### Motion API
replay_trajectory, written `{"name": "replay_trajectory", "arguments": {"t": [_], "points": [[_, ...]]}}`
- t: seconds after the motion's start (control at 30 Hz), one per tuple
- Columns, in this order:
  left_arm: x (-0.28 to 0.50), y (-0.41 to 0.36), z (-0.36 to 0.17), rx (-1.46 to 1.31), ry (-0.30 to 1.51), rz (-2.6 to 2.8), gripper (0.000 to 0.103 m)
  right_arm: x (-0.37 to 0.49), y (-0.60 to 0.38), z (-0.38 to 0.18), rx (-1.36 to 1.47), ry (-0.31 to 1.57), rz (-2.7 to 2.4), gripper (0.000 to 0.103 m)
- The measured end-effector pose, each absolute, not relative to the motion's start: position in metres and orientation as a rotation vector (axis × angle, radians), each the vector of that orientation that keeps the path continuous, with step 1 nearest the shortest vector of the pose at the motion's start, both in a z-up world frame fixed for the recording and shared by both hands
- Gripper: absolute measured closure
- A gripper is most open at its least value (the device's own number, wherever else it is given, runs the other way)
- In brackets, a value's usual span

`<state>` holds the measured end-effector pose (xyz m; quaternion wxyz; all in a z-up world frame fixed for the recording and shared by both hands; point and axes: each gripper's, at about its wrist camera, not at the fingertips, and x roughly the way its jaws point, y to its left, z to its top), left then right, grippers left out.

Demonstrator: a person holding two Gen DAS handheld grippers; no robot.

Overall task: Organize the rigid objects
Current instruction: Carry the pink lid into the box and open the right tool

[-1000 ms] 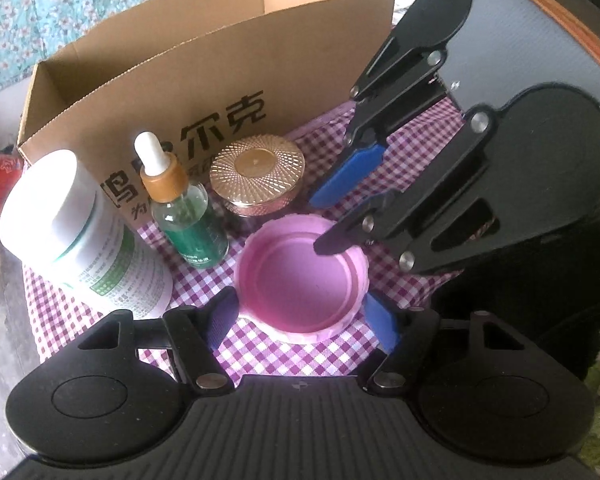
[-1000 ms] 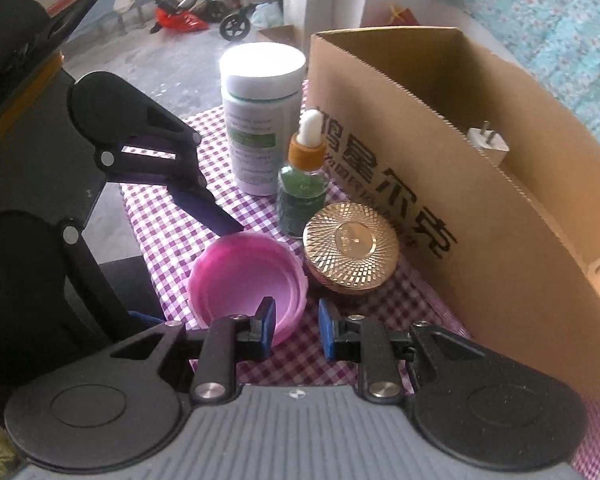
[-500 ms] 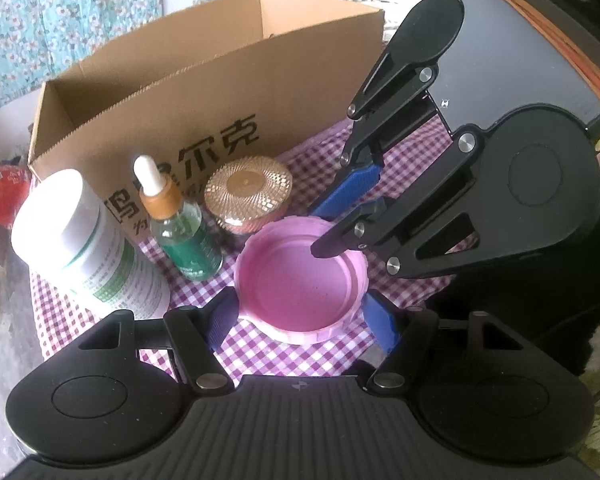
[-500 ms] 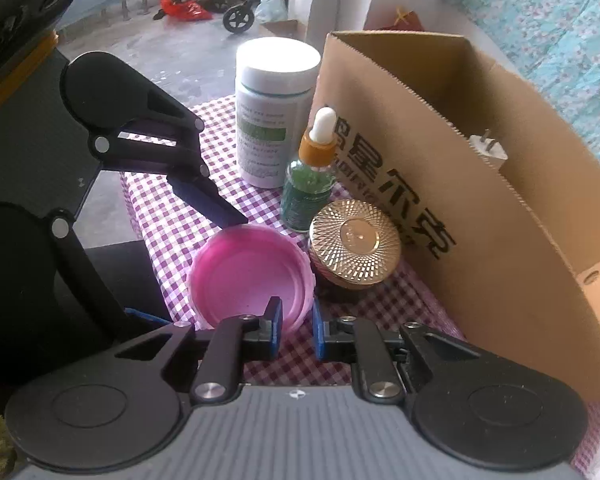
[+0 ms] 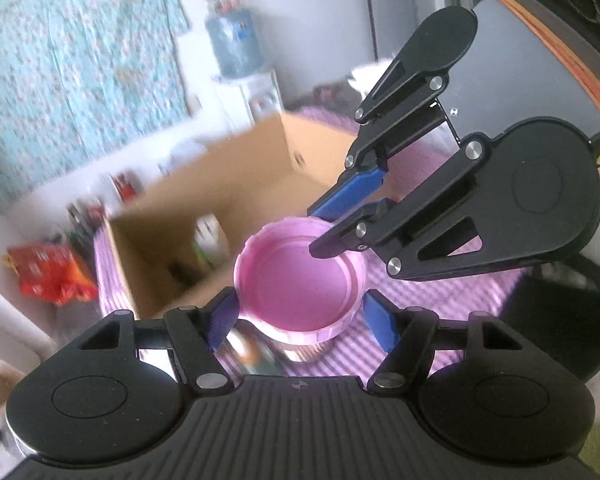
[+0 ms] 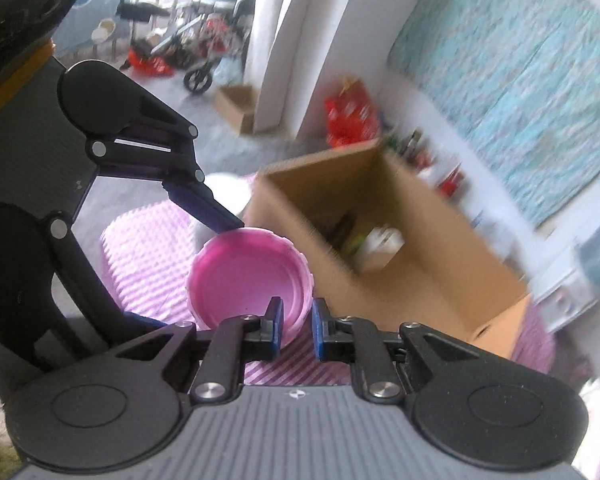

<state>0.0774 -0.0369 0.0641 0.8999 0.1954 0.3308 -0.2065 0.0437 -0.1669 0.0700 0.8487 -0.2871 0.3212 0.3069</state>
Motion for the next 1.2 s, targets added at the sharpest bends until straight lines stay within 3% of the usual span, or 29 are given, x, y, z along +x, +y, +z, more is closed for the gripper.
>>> {"name": "replay_trajectory", "arguments": {"t": [0.2, 0.57, 0.93, 1.2], "points": [[0.131, -0.039, 0.081, 0.369, 0.684, -0.402, 0.034, 0.107, -0.169, 0.089, -0.673, 0.603, 0.63, 0.087], [0.213, -0.033, 0.044, 0.265, 0.863, -0.399, 0.034, 0.23, -0.189, 0.043, -0.651, 0.863, 0.684, 0.087], [0.249, -0.037, 0.02, 0.193, 1.014, -0.368, 0.034, 0.274, -0.188, -0.006, -0.69, 1.018, 0.706, 0.088], [0.245, -0.038, 0.013, 0.212, 1.026, -0.351, 0.035, 0.284, -0.189, -0.025, -0.725, 1.054, 0.677, 0.088]]}}
